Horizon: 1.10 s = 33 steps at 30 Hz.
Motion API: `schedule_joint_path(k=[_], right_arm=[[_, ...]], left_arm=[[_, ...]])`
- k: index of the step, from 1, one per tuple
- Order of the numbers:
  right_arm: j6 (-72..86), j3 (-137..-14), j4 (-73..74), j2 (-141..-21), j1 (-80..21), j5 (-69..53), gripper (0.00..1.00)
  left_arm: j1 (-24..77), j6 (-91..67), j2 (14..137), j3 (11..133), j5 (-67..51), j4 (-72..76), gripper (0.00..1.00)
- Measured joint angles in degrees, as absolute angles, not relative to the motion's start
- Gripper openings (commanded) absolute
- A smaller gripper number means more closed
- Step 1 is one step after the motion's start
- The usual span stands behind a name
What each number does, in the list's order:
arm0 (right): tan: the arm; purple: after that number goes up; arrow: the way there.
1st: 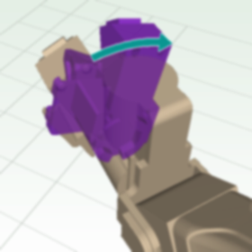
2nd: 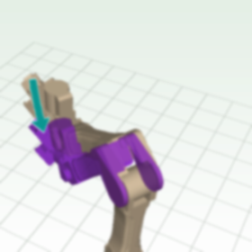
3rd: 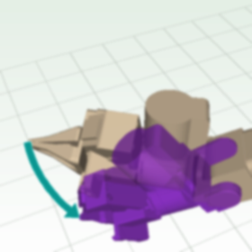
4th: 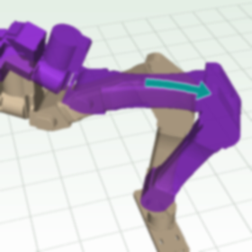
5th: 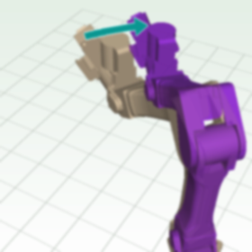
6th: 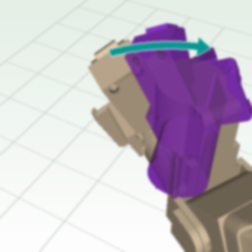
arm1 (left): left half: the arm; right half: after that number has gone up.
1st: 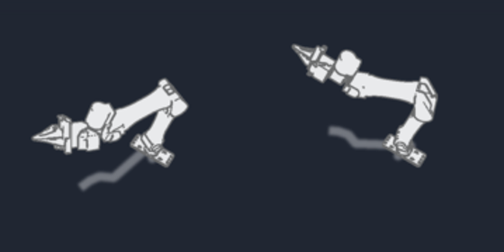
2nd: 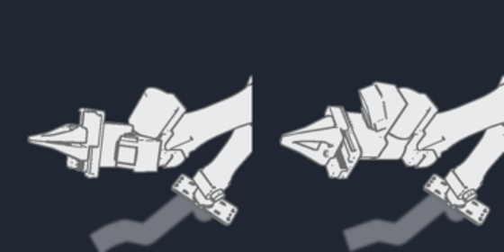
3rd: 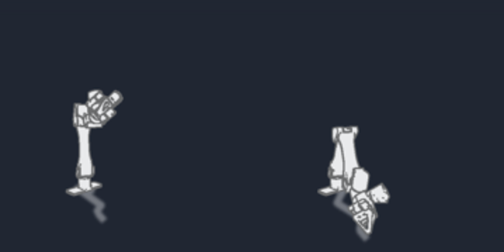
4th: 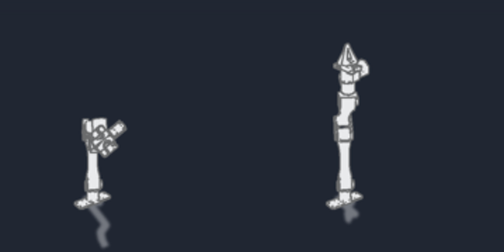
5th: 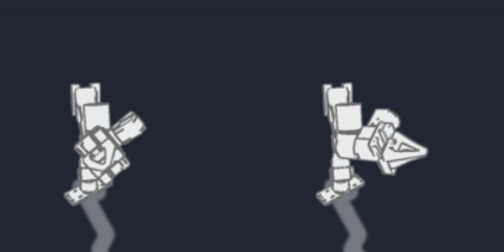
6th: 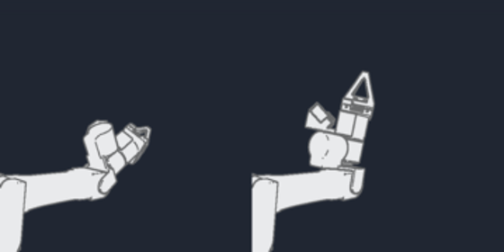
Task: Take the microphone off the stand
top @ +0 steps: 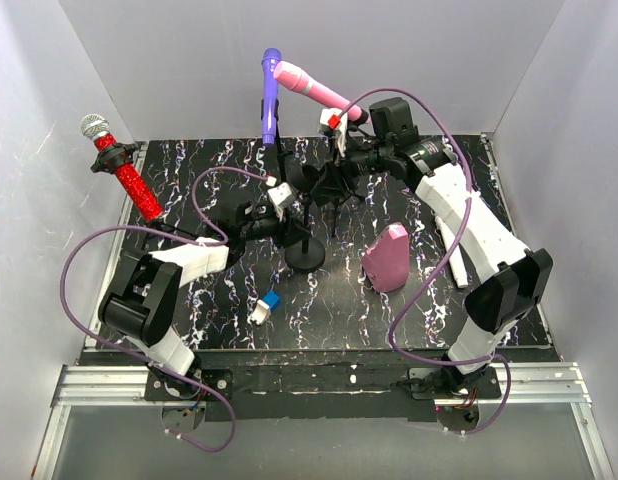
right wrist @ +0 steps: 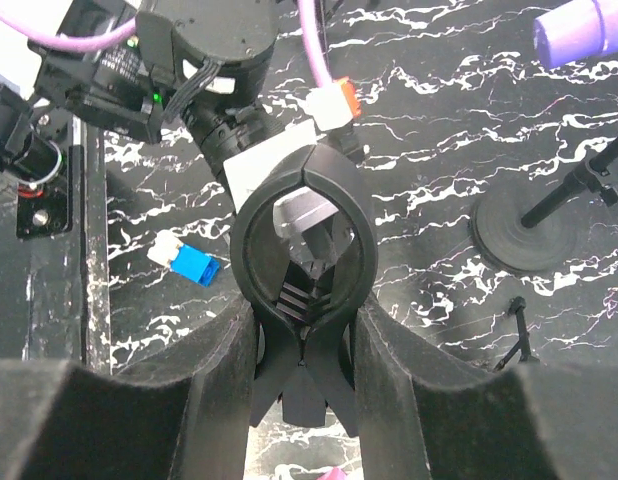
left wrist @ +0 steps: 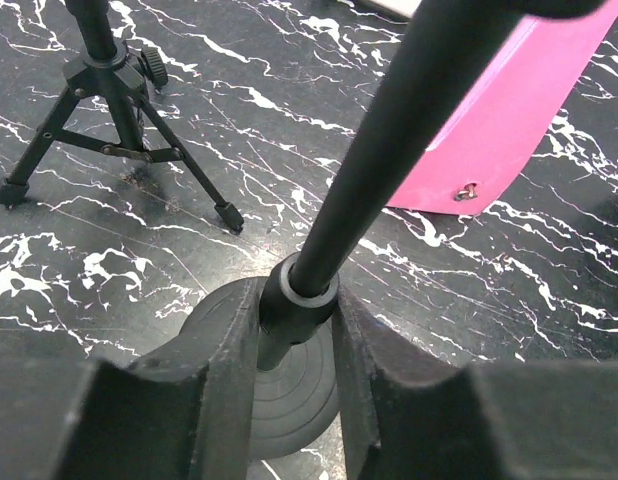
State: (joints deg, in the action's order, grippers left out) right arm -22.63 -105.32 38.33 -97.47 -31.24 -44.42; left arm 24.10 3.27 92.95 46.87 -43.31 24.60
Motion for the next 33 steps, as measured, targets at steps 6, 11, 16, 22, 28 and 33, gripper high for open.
schedule_joint_path(k=[6,11,16,22,28,33], right_arm=[[-19.35,-104.36,36.69,-97.32,-30.17,-44.27,0.03],[-13.76,-101.21,34.39,-95.66,-27.31,-45.63,0.01],[-4.45,-92.07,31.75,-89.27,-21.58,-46.17,0.01],[6.07,-89.12,33.52,-90.17,-19.55,-43.81,0.01],[8.82,-88.73,34.79,-94.06,-18.96,-44.36,0.01],[2.44,-84.93,32.38,-92.14,-18.39,-49.98,0.01]], left_arm=[[25.74,6.04,93.34,47.83,-42.46,23.46,0.00],[27.68,8.19,88.84,48.66,-35.14,15.25,0.00],[29.19,11.60,78.22,48.64,-23.70,2.00,0.00],[32.05,15.94,73.45,47.75,-12.97,-4.14,0.00],[33.91,16.86,76.69,47.88,-10.96,-6.26,0.51],[30.22,14.66,79.64,54.19,-19.79,-11.11,0.61]])
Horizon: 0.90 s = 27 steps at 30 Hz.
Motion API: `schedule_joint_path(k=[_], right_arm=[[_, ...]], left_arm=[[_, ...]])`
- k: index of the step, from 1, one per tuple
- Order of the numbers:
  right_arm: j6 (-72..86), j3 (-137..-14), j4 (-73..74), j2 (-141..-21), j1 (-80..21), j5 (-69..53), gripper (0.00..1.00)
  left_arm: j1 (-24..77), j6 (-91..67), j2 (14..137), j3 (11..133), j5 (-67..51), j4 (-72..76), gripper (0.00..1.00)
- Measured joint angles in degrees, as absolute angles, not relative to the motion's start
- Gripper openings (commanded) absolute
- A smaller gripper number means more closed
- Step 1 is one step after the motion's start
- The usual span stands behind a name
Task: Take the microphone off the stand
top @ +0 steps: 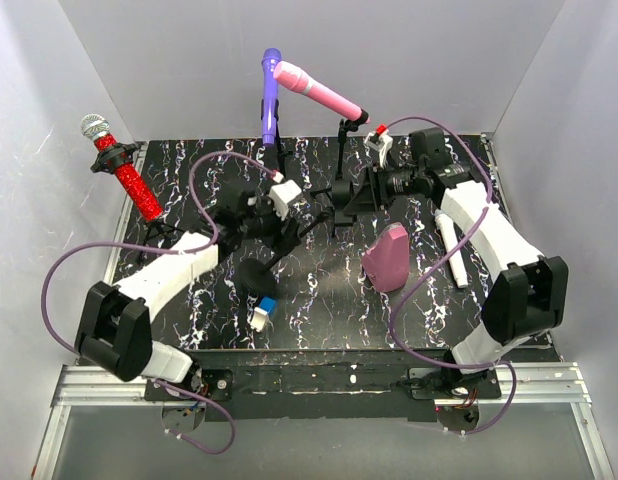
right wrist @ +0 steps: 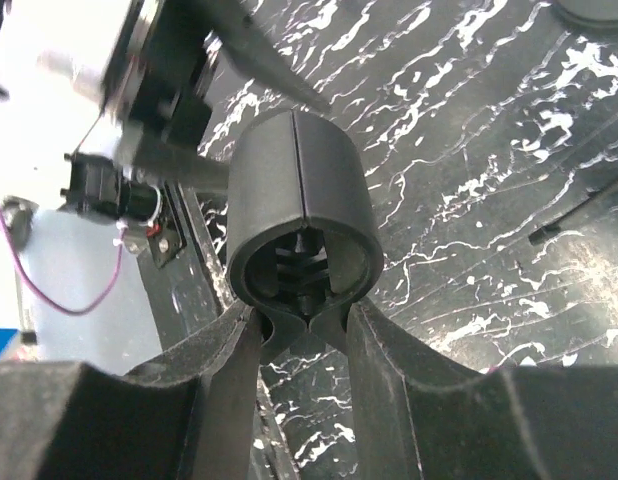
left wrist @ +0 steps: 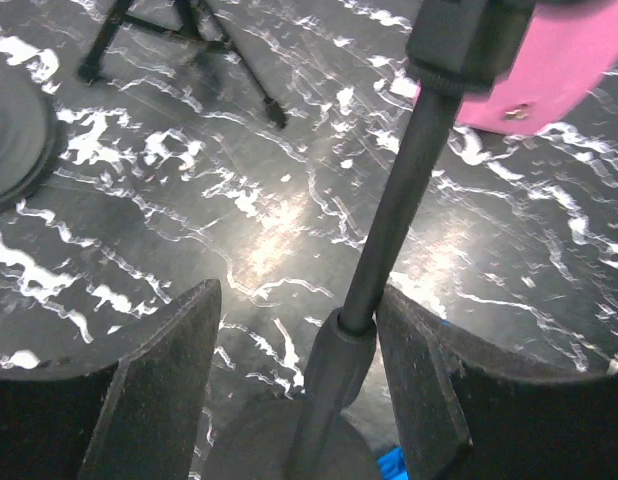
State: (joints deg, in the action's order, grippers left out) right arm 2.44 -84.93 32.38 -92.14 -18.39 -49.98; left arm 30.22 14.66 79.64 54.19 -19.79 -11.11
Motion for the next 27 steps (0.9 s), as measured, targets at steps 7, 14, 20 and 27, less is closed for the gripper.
schedule_joint_path(k=[7,14,20,27], right_arm=[[-8.40,-76.53,28.53,-86.04,-18.96,-55.44,0.01],[-11.62,-75.94,27.18,-85.54,-19.49,-56.55,0.01],[-10.11,-74.61,25.89,-84.64,-19.68,-55.96,0.01],[7.90,-74.30,24.14,-84.88,-18.22,-52.21,0.01]], left_arm=[[25.28,17.30,85.80,59.81,-41.36,-18.13,0.49],[25.32,31.40,90.70,64.40,-50.41,-30.44,0.36],[25.28,39.86,91.37,66.15,-49.82,-35.35,0.00],[34.41,29.95,78.13,48.56,-22.96,-7.09,0.00]])
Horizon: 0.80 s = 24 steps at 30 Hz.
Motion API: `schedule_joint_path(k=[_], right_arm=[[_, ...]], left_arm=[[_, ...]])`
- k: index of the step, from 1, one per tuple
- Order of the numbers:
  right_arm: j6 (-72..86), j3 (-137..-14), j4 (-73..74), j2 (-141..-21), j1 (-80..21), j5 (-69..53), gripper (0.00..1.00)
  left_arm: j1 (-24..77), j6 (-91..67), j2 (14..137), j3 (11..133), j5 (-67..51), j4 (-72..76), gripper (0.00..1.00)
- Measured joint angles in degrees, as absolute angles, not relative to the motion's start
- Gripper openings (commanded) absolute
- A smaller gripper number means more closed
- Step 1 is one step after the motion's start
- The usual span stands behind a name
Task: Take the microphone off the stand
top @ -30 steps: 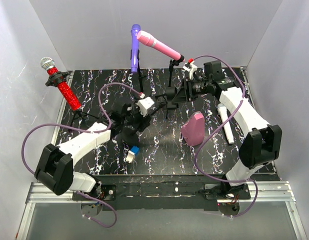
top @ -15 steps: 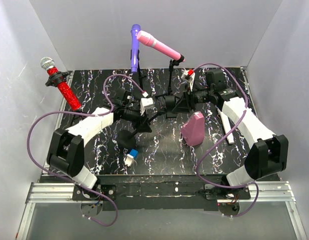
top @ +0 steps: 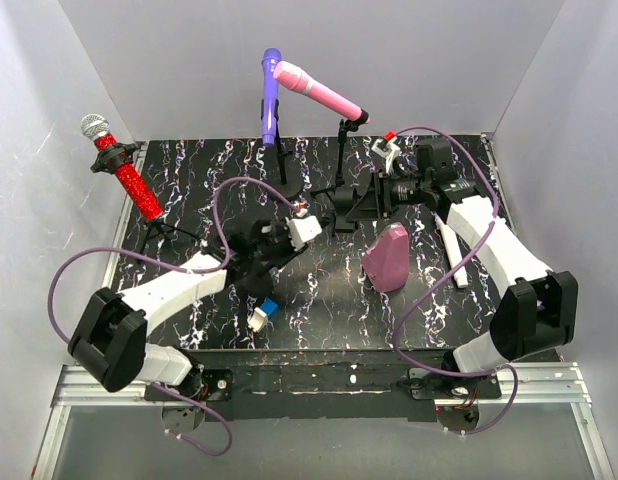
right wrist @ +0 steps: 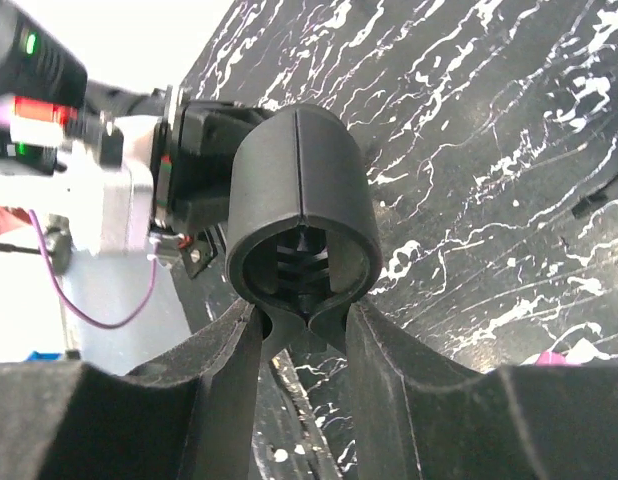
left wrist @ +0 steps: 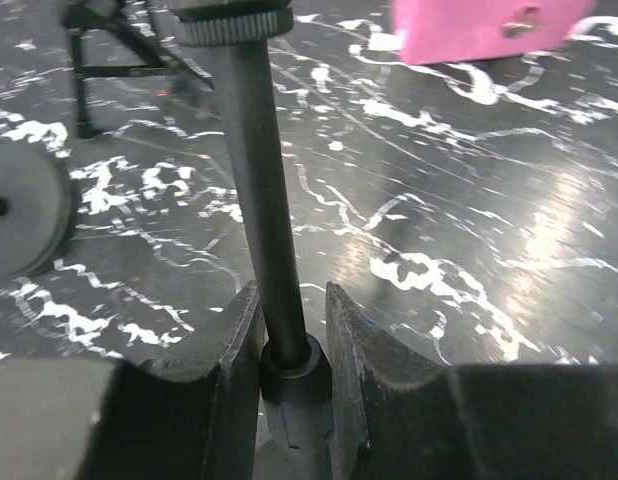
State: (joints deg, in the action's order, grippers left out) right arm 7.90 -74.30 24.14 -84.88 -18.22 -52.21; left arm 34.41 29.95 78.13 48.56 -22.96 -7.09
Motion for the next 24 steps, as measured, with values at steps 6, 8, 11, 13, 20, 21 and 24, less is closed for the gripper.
schedule_joint_path(k=[6,8,11,13,20,21,24], right_arm=[[12.78,-75.00,24.08,-86.52,-16.03,-49.87,0.01],[12.27,-75.00,24.16,-86.70,-15.79,-49.78,0.01],[9.08,-74.98,24.03,-86.65,-16.38,-50.39,0.01],[6.79,-74.87,23.97,-86.61,-16.88,-50.35,0.01],[1.17,-74.76,24.25,-86.50,-16.51,-50.35,0.01],[0.78,-74.76,24.45,-86.48,-16.51,-50.59,0.01],[-0.05,-74.76,24.69,-86.46,-16.51,-51.20,0.01]], left_arm=[[38.98,23.53,82.81,50.83,-4.80,-1.63,0.53],[36.12,21.21,83.40,51.90,-7.90,-2.15,0.61],[29.30,19.07,84.09,54.87,-18.85,-7.25,0.63],[25.65,20.47,86.17,59.11,-26.72,-13.10,0.61],[22.41,32.38,93.76,67.85,-47.37,-29.19,0.41],[22.46,34.72,95.53,69.28,-48.95,-31.35,0.39],[22.52,39.90,99.09,70.65,-51.88,-35.46,0.09]])
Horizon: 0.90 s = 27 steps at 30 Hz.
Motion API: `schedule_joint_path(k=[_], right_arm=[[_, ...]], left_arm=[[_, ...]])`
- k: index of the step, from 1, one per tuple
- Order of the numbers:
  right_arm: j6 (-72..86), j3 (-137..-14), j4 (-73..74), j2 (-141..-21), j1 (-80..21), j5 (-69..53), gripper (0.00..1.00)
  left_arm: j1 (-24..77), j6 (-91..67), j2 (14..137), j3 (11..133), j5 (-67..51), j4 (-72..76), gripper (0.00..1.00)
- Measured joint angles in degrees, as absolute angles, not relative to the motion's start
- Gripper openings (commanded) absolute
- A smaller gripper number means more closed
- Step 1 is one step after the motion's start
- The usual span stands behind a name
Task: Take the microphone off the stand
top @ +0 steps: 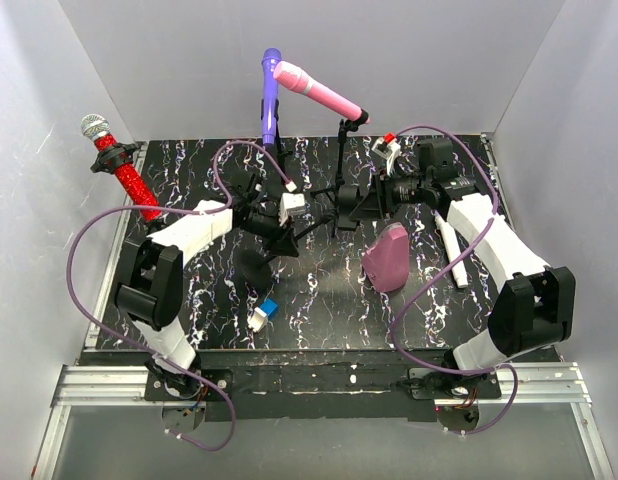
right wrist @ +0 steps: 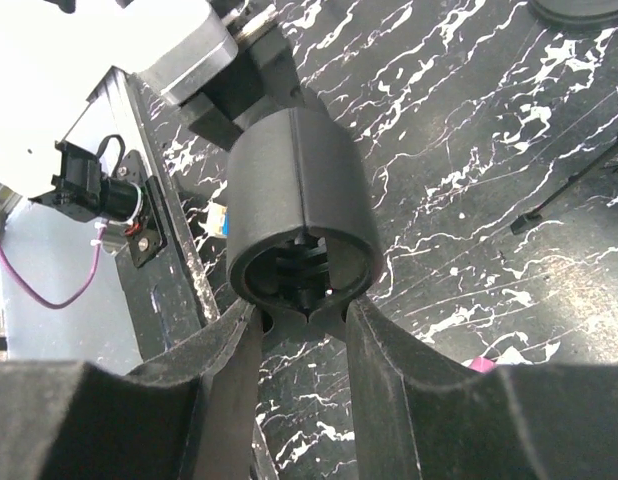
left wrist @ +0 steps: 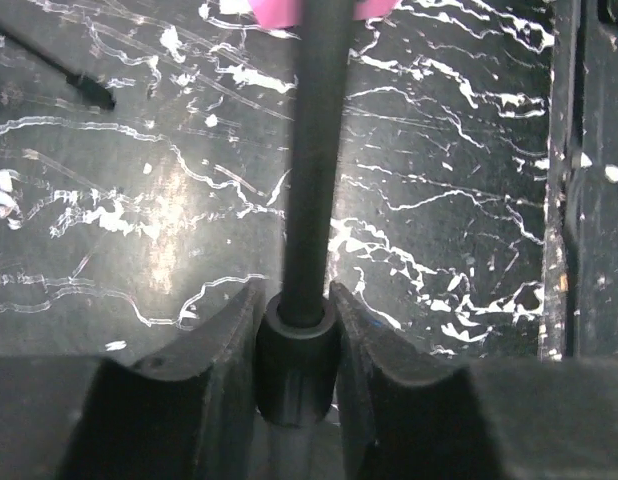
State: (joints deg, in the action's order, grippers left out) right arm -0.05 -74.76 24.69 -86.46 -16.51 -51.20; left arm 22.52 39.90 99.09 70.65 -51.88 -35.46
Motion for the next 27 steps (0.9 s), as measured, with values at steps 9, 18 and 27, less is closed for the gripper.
schedule_joint_path(k=[9,18,27], right_arm=[[7.09,-76.29,28.03,-86.46,-16.38,-48.36,0.01],[13.67,-82.59,32.14,-89.06,-13.93,-48.45,0.01],[-6.66,-81.49,33.39,-88.44,-13.74,-53.04,0.01]], left_arm=[[30.00,31.46,84.64,51.94,-29.63,-9.98,0.00],[39.33,21.56,81.17,48.21,-2.11,2.87,0.63],[26.70,19.27,86.48,61.54,-37.21,-15.25,0.61]])
